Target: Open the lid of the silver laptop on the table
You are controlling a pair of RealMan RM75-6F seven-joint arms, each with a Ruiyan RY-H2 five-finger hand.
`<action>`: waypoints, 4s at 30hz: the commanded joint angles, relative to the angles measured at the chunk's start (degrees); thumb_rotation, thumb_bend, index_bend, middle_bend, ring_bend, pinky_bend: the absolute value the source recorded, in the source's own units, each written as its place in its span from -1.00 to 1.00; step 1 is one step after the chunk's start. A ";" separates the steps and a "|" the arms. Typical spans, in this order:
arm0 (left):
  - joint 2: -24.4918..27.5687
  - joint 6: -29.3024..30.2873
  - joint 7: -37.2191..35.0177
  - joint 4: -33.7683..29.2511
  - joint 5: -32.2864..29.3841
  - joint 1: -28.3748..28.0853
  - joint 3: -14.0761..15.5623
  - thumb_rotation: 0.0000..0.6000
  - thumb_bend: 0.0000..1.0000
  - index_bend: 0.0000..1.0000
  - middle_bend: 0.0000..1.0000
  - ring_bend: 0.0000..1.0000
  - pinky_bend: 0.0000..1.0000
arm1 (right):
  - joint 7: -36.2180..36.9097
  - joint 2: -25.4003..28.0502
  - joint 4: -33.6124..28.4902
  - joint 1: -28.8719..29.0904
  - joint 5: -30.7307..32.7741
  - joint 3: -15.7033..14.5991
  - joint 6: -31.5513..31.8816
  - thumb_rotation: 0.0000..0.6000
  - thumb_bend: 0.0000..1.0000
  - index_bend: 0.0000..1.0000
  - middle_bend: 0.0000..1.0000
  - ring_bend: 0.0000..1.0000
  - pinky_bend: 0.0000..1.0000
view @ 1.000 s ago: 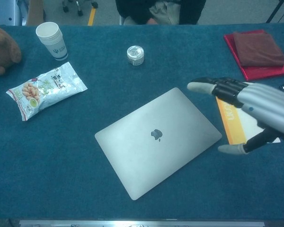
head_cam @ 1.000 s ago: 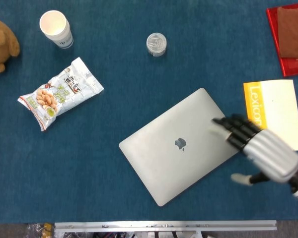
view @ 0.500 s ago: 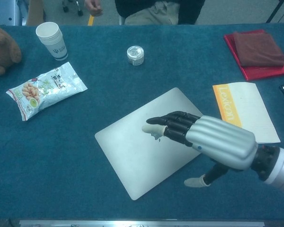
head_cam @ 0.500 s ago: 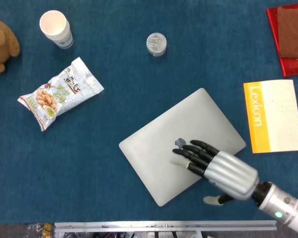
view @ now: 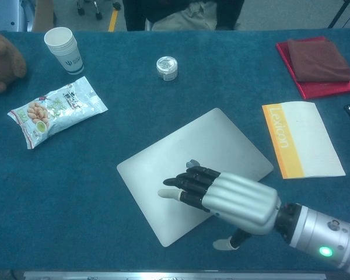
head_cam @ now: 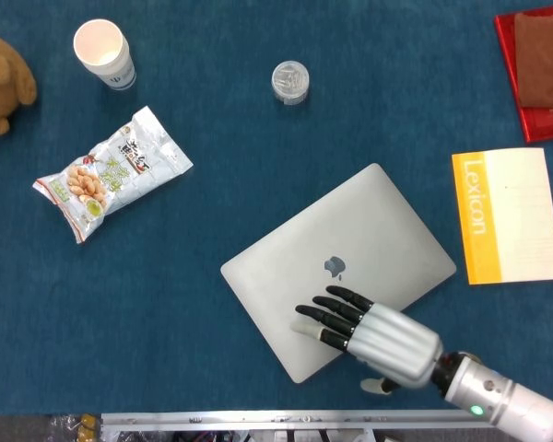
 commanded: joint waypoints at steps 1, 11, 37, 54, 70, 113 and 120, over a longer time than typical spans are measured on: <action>-0.17 -0.07 -0.63 0.72 -0.21 0.08 -0.09 1.00 -0.79 -0.96 -1.00 -1.00 -0.96 | -1.55 -2.22 1.92 -0.20 0.49 0.06 0.30 1.00 -0.84 -1.00 -1.00 -1.00 -0.88; -0.52 -0.16 -2.26 2.45 -0.53 0.18 -0.32 1.00 -0.79 -0.96 -1.00 -1.00 -0.96 | -3.61 -7.31 6.10 0.42 2.16 1.09 0.77 1.00 -0.84 -1.00 -1.00 -1.00 -0.88; -1.07 -0.97 -4.22 4.79 -0.97 0.09 -0.56 1.00 -0.79 -0.96 -1.00 -1.00 -0.96 | -6.75 -13.05 11.07 2.66 7.49 1.90 -0.24 1.00 -0.81 -1.00 -1.00 -1.00 -0.88; -1.29 -0.89 -4.97 5.73 -1.34 0.33 -0.72 1.00 -0.79 -0.96 -1.00 -1.00 -0.96 | -9.32 -16.78 14.29 4.18 11.73 4.28 -1.02 1.00 -0.41 -1.00 -1.00 -1.00 -0.88; -1.34 -0.42 -5.87 6.28 -1.66 0.93 -0.76 1.00 -0.79 -0.96 -1.00 -1.00 -0.96 | -12.51 -21.76 18.99 7.68 17.13 10.34 -1.80 1.00 -0.35 -1.00 -1.00 -1.00 -0.88; -1.14 0.47 -6.08 5.87 -0.63 1.36 -0.74 1.00 -0.79 -0.96 -1.00 -1.00 -0.96 | -12.77 -14.41 15.90 12.44 22.95 14.61 3.66 1.00 -0.36 -1.00 -1.00 -1.00 -0.88; -0.80 0.72 -5.47 4.54 -0.08 1.33 -0.59 1.00 -0.79 -0.96 -1.00 -1.00 -0.96 | -9.79 -3.41 12.02 10.04 21.08 13.01 7.46 1.00 -0.54 -1.00 -1.00 -1.00 -0.88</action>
